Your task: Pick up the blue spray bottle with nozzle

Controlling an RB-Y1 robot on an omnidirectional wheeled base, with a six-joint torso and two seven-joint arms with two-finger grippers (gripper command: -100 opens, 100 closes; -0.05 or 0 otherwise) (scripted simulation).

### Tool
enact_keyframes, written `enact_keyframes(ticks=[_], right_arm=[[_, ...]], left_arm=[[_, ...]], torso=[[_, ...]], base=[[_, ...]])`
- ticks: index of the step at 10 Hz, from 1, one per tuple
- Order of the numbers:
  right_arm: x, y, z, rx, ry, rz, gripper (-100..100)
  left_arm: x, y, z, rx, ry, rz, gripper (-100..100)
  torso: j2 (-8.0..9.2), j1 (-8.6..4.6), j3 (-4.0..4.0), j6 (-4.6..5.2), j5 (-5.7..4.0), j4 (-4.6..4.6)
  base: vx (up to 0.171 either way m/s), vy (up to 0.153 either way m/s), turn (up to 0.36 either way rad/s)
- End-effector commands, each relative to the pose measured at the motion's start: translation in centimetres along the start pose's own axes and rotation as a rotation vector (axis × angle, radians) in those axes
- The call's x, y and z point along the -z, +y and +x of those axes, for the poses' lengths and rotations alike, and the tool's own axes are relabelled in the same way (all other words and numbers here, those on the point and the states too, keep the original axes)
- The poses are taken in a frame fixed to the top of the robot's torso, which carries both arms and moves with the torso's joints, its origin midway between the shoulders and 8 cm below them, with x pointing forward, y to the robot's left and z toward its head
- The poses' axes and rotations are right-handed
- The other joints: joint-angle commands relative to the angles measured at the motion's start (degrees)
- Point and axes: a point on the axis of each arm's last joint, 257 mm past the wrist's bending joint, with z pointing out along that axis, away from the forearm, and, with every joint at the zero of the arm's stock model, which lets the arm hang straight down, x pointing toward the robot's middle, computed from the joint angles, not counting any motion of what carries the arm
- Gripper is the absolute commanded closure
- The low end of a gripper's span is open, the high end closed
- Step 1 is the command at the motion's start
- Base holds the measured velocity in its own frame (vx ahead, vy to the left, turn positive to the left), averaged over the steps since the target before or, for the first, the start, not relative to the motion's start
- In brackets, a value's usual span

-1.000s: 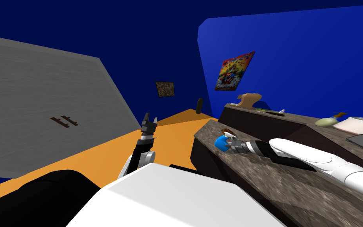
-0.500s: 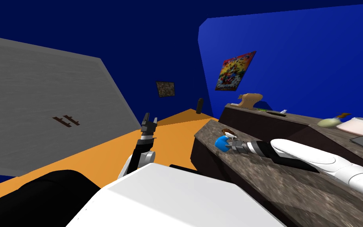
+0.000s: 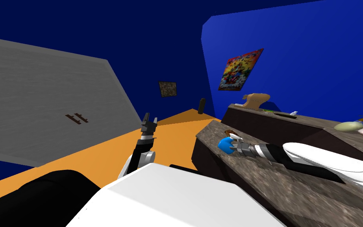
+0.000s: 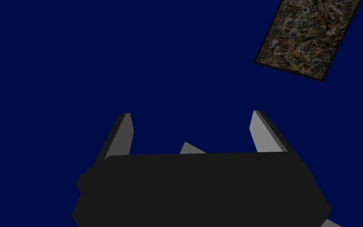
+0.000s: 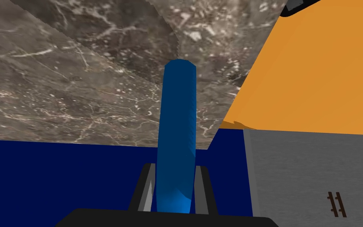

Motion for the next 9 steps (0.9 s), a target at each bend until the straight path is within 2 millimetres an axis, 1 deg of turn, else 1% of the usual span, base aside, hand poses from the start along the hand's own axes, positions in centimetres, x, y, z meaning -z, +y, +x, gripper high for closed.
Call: enact_keyframes(ticks=[1, 2, 3, 4, 5, 7, 8, 9], right_arm=[[1.0, -0.3, 0.2, -0.003, -0.006, 0.014, 100], [0.9, 0.0, 0.8, -0.012, 0.003, 0.010, 100], [1.5, -0.1, 1.1, -0.017, 0.003, 0.017, 100], [2.1, -0.4, 0.8, -0.012, -0.005, 0.027, 100], [2.1, -0.1, 1.5, -0.023, 0.005, 0.022, 100], [3.1, -0.2, 1.8, -0.026, 0.005, 0.035, 100], [2.9, -0.1, 1.8, -0.029, 0.006, 0.030, 100], [3.0, -0.1, 1.7, -0.027, 0.005, 0.032, 0]], left_arm=[[0.0, 0.0, 0.0, 0.000, 0.000, 0.000, 0], [0.0, 0.0, 0.0, 0.000, 0.000, 0.000, 0], [0.0, 0.0, 0.0, 0.000, 0.000, 0.000, 0], [0.0, 0.0, 0.0, 0.000, 0.000, 0.000, 0], [0.0, 0.0, 0.0, 0.000, 0.000, 0.000, 0], [0.0, 0.0, 0.0, 0.000, 0.000, 0.000, 0], [0.0, 0.0, 0.0, 0.000, 0.000, 0.000, 0], [0.0, 0.0, 0.0, 0.000, 0.000, 0.000, 0]], torso=[[0.00, 0.00, 0.00, 0.00, 0.00, 0.00], [0.00, 0.01, 0.00, -0.01, 0.00, 0.00], [0.00, -0.01, 0.00, 0.03, -0.01, -0.01], [0.00, 0.00, 0.00, 0.02, -0.01, 0.00], [0.00, 0.02, 0.00, 0.00, 0.01, 0.01], [0.00, 0.01, 0.00, 0.00, 0.00, 0.00], [0.01, 0.02, 0.01, -0.01, 0.02, 0.02], [0.00, 0.01, 0.01, -0.01, 0.00, 0.01]], base=[[-0.008, 0.007, 0.095], [-0.004, 0.004, 0.033], [-0.004, 0.006, 0.042], [-0.005, 0.008, 0.082], [-0.003, 0.003, 0.048], [-0.006, 0.006, 0.071], [-0.003, 0.001, 0.013], [0.000, 0.000, 0.000]])
